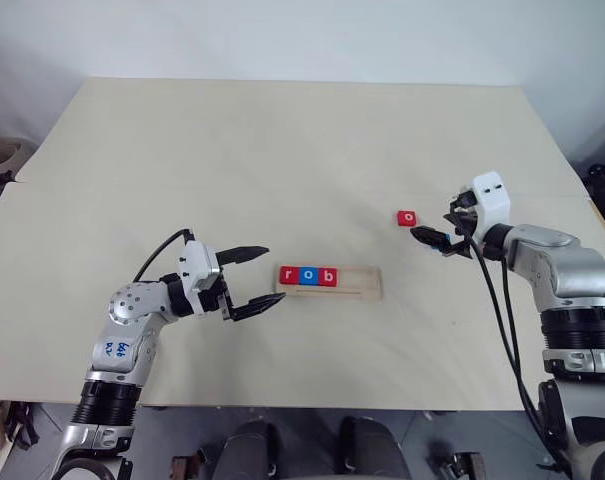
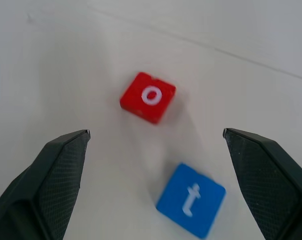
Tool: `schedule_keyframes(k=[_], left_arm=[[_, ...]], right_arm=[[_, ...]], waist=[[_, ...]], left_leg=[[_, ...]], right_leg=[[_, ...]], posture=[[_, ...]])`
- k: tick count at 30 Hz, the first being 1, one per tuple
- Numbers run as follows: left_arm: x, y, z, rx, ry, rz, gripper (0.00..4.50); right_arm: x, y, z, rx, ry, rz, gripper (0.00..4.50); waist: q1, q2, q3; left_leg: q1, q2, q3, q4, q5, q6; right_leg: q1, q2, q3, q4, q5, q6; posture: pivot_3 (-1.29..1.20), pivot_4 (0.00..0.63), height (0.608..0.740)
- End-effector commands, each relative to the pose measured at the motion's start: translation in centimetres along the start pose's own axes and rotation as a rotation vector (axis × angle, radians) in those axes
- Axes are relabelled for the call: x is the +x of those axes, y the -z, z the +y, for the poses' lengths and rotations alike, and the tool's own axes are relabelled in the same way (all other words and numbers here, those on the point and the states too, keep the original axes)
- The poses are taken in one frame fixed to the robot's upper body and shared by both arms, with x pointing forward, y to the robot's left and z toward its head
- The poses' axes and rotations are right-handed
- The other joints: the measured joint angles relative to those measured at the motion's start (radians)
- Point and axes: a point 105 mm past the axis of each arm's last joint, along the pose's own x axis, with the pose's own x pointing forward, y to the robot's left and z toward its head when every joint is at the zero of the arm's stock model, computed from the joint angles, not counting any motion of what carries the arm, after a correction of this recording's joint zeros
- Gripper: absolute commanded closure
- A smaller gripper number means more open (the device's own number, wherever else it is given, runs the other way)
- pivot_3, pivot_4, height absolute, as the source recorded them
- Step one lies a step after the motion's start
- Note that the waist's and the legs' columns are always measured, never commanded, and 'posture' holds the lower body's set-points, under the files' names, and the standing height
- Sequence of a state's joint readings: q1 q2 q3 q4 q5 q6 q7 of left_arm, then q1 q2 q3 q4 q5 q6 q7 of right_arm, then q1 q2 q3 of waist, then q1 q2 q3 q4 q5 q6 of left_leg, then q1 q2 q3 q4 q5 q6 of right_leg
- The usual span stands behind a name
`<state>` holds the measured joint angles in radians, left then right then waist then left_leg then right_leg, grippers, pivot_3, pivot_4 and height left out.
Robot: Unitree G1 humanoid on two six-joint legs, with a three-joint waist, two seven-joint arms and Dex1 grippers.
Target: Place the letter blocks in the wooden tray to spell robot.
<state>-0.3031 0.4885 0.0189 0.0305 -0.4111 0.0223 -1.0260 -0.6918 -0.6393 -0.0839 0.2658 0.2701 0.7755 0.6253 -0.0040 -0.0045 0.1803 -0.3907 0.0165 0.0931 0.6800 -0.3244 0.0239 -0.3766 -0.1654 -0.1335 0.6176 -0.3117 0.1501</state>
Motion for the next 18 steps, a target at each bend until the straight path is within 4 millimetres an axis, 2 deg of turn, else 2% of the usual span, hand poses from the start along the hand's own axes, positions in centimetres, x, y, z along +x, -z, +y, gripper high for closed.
schedule_keyframes(k=[1, 8, 13, 18], left_arm=[[0.2, -0.7, -0.1, 0.043, 0.008, -0.016, 0.0], [0.4, -0.7, 0.0, 0.044, 0.008, -0.022, 0.0], [0.6, -0.9, 0.0, 0.048, 0.001, -0.028, 0.0], [0.6, -1.1, 0.1, 0.051, -0.023, -0.039, 0.0]], right_arm=[[1.2, -1.3, 0.2, 0.005, 0.063, -0.031, 0.02], [3.8, -1.4, 0.6, 0.061, 0.179, -0.045, 0.02], [4.8, -0.6, 1.4, 0.079, 0.214, -0.013, 0.02], [5.1, -0.1, 1.9, 0.12, 0.231, 0.015, 1.63]], waist=[[-0.001, 0.0, 0.0], [-0.001, 0.0, 0.0], [-0.002, 0.0, 0.0], [-0.003, 0.0, 0.0]], left_leg=[[0.0, 0.0, 0.0, 0.0, 0.0, 0.0], [0.0, 0.0, 0.0, 0.0, 0.0, 0.0], [0.0, 0.0, 0.0, 0.0, 0.0, 0.0], [0.0, 0.0, 0.0, 0.0, 0.0, 0.0]], right_leg=[[0.0, 0.0, 0.0, 0.0, 0.0, 0.0], [-0.001, 0.0, 0.0, 0.0, 0.0, 0.0], [-0.001, 0.0, 0.0, 0.001, 0.0, 0.0], [-0.001, 0.0, 0.0, 0.001, 0.0, 0.0]], posture=[[0.0, 0.15, 0.74], [0.0, 0.15, 0.74], [0.0, 0.15, 0.74], [0.0, 0.15, 0.74]])
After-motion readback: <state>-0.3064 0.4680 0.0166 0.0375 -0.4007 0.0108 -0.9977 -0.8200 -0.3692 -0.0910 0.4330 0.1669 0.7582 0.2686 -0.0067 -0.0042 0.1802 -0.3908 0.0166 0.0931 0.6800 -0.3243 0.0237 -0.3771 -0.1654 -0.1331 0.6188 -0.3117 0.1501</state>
